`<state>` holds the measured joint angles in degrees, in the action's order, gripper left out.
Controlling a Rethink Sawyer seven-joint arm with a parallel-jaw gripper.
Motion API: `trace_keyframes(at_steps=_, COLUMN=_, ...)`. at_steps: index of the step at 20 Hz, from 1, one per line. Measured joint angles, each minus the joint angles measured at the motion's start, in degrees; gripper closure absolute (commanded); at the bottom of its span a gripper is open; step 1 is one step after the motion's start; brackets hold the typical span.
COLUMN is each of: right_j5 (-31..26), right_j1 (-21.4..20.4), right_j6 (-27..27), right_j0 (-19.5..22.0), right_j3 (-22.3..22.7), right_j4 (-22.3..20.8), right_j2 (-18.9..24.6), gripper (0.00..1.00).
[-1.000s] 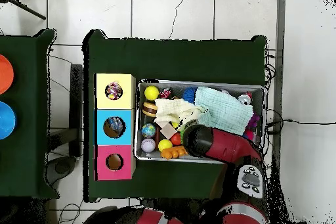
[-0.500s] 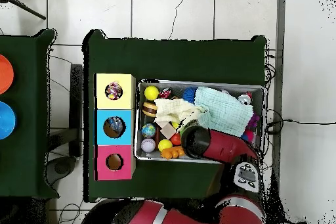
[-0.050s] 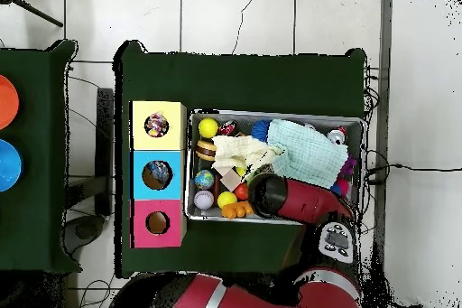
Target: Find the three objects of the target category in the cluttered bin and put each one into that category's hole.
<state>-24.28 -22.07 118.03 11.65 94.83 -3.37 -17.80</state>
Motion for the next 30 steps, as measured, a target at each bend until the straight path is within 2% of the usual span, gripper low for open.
trace_keyframes(at_steps=12, right_j5=0.0, right_j1=-0.1, right_j6=0.0, right_j0=-2.1, right_j3=0.0, right_j4=0.0, right_j2=-1.4, gripper=0.00)
trace_keyframes(at_steps=20, right_j5=0.0, right_j1=-0.1, right_j6=0.0, right_j0=-6.3, right_j3=0.0, right_j4=0.1, right_j2=-4.1, gripper=0.00)
trace_keyframes(at_steps=30, right_j5=0.0, right_j1=1.1, right_j6=0.0, right_j0=-6.7, right_j3=0.0, right_j4=0.8, right_j2=-4.4, gripper=0.00)
